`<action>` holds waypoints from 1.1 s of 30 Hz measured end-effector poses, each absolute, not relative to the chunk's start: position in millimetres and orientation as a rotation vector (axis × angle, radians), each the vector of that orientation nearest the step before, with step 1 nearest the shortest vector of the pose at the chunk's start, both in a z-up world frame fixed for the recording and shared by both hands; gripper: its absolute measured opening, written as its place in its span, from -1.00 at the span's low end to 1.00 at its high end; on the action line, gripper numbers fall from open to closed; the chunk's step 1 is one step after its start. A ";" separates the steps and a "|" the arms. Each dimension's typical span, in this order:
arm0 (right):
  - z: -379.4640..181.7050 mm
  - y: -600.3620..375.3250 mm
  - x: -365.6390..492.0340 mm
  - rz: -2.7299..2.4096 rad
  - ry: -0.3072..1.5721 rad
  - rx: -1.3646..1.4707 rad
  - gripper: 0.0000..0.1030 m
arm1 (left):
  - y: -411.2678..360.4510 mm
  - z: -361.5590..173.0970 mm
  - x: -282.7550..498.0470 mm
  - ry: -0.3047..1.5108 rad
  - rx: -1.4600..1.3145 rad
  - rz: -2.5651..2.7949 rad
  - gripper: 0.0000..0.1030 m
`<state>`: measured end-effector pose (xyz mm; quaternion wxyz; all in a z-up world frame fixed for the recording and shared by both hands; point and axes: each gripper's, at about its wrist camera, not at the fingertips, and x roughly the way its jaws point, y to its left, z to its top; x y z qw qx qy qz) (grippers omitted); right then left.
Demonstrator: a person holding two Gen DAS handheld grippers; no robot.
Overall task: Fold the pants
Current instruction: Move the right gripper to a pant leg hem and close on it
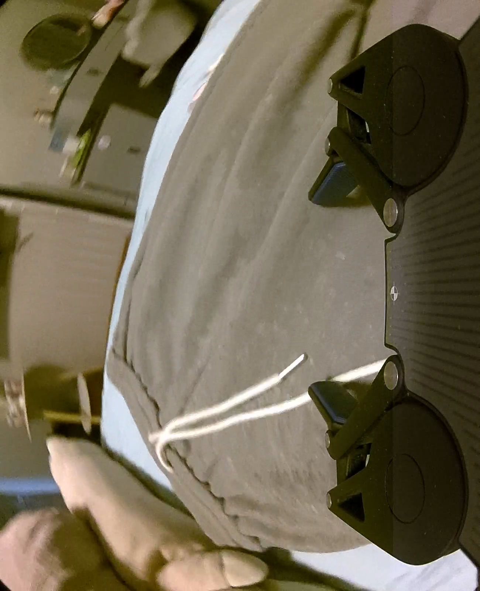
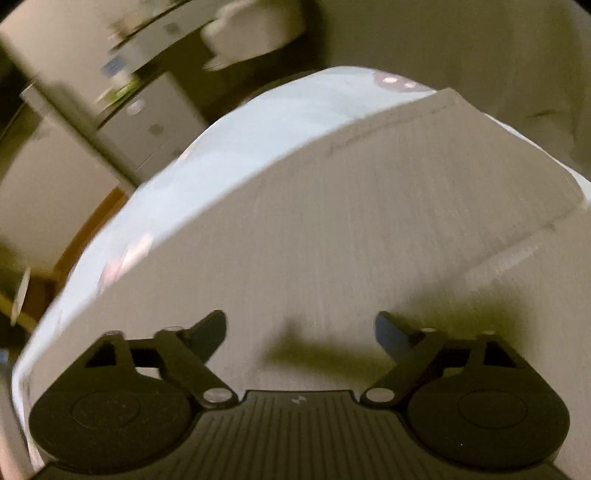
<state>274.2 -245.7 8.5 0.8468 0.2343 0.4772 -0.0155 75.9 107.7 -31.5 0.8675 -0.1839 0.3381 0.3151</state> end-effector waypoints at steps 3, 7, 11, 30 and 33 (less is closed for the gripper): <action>4.1 -240.9 332.9 -0.135 0.968 0.577 0.40 | 111.0 -37.5 75.8 0.677 -0.423 0.674 1.00; -4.1 -236.5 384.3 -0.242 0.946 0.613 0.40 | 107.4 -42.0 80.2 0.690 -0.368 0.716 1.00; -26.2 -232.4 414.8 -0.365 0.996 0.565 -0.01 | 108.6 -47.1 83.0 0.708 -0.349 0.744 1.00; 10.9 -258.5 211.8 -0.184 0.661 0.545 -0.95 | 111.5 -54.1 80.9 0.700 -0.354 0.782 1.00; -26.9 -260.2 152.1 -0.195 0.780 0.553 -0.94 | 111.2 -52.7 79.1 0.705 -0.363 0.780 1.00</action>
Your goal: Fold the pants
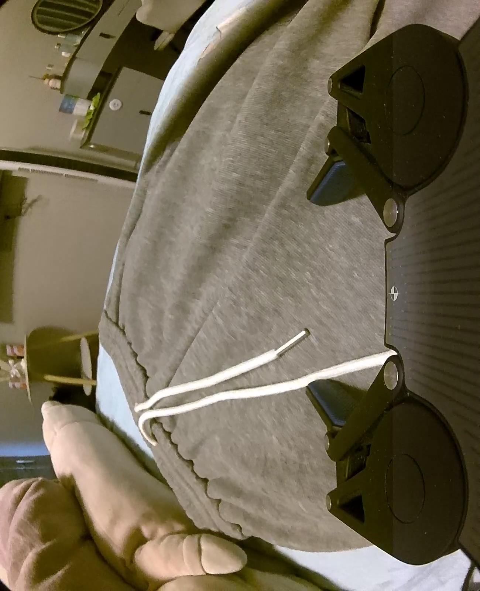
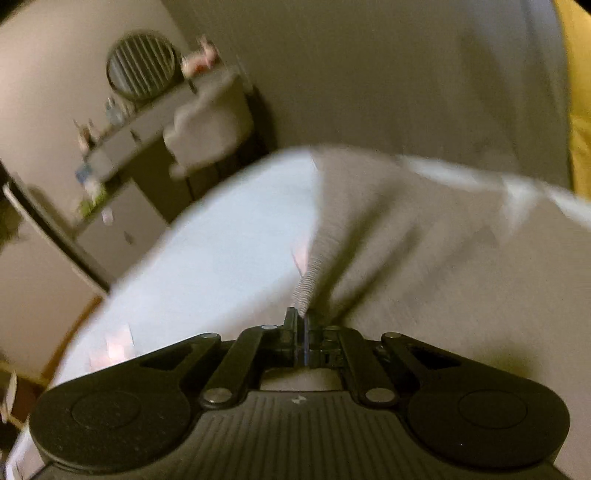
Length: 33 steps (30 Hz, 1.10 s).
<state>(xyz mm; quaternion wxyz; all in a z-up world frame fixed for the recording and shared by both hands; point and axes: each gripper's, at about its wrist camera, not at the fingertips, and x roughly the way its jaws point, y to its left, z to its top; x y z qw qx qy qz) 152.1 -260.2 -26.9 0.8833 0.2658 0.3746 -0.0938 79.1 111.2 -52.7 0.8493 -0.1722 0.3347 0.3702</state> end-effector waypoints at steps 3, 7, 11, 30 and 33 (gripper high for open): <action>-54.7 -272.3 128.8 -0.205 0.885 0.579 -0.94 | 111.9 -50.4 75.6 0.709 -0.380 0.775 1.00; -28.7 -281.4 137.2 -0.223 0.787 0.496 -0.75 | 111.7 -47.9 69.9 0.712 -0.409 0.770 1.00; -2.4 -248.0 185.9 -0.177 0.699 0.105 -0.62 | 109.3 -46.9 68.3 0.723 -0.413 0.772 1.00; -36.1 -290.5 230.0 -0.269 0.778 0.120 -0.85 | 106.3 -47.2 69.8 0.733 -0.397 0.778 1.00; -24.0 -310.2 209.5 -0.303 0.712 0.251 -0.88 | 106.8 -46.5 69.3 0.733 -0.402 0.776 1.00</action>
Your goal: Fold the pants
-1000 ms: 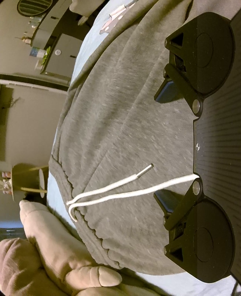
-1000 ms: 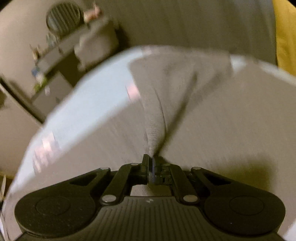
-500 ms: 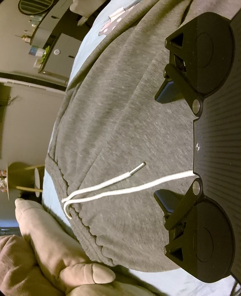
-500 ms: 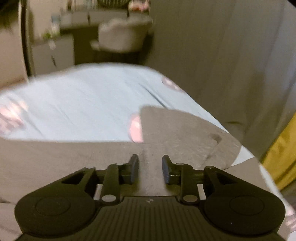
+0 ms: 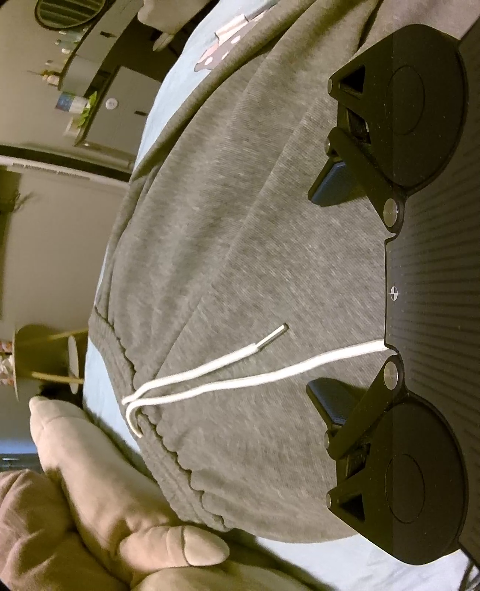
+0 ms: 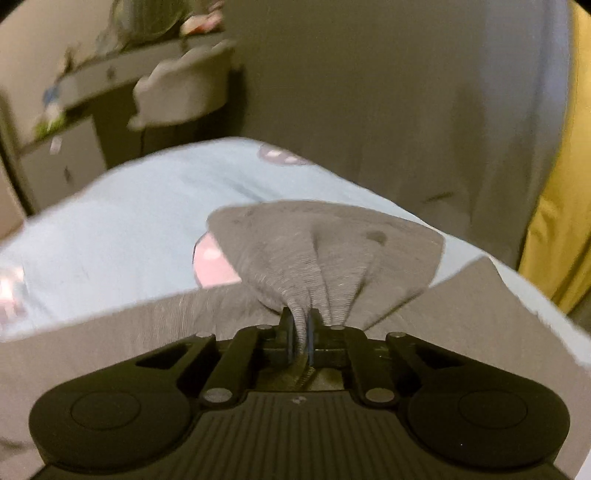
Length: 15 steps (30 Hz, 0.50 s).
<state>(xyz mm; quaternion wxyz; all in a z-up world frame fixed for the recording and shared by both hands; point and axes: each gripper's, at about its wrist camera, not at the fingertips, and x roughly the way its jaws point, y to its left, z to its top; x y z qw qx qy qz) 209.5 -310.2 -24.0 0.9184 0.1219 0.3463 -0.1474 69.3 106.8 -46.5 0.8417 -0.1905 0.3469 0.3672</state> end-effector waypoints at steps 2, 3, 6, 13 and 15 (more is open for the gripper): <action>-12.7 -325.1 186.7 -0.327 0.636 0.362 -0.88 | 106.9 -46.5 69.6 0.736 -0.400 0.775 1.00; -7.0 -332.3 165.7 -0.332 0.595 0.450 -0.88 | 107.0 -46.4 69.3 0.735 -0.403 0.774 1.00; -16.9 -355.3 123.6 -0.378 0.529 0.620 -0.88 | 107.5 -45.5 68.0 0.734 -0.411 0.772 1.00; -72.8 -370.6 92.3 -0.419 0.603 0.747 -0.57 | 117.3 -29.9 63.2 0.732 -0.451 0.615 1.00; -68.9 -364.6 99.9 -0.393 0.607 0.702 -0.38 | 117.7 -12.9 64.7 0.662 -0.422 0.535 1.00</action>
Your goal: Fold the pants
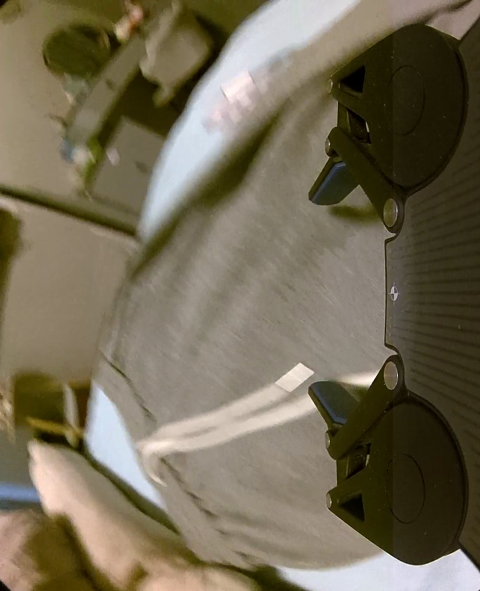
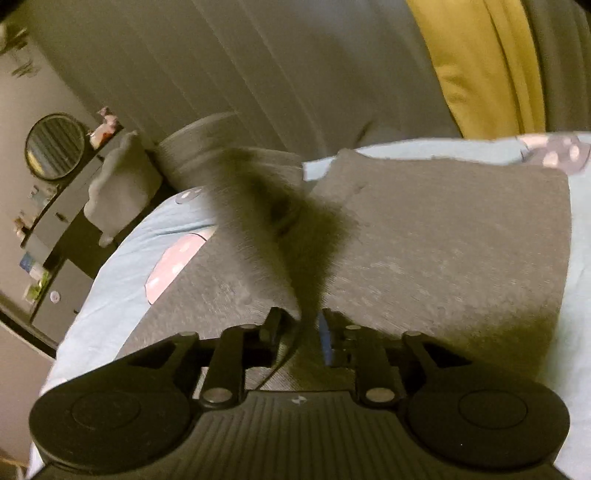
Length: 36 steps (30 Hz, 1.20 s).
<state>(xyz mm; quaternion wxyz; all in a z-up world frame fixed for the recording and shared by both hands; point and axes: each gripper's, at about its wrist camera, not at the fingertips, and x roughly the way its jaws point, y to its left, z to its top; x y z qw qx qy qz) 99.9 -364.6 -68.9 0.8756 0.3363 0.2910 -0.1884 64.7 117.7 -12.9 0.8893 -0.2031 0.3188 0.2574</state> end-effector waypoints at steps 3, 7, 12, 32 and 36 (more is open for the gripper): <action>-69.3 -362.0 113.9 -0.297 0.524 0.633 -0.04 | 119.2 16.4 87.2 0.608 -0.321 0.430 1.00; -86.3 -371.0 124.0 -0.305 0.528 0.694 -0.06 | 145.4 35.9 137.2 0.623 -0.459 0.285 1.00; -91.8 -383.8 124.3 -0.286 0.491 0.744 -0.22 | 175.5 6.7 207.7 0.775 -0.677 0.255 1.00; -97.8 -425.4 93.6 -0.253 0.463 1.027 -0.89 | 172.3 5.4 188.9 0.776 -0.841 0.116 -0.86; -51.4 -424.7 76.7 -0.232 0.380 0.871 -0.91 | 147.0 45.0 137.2 0.711 -0.637 0.052 -0.86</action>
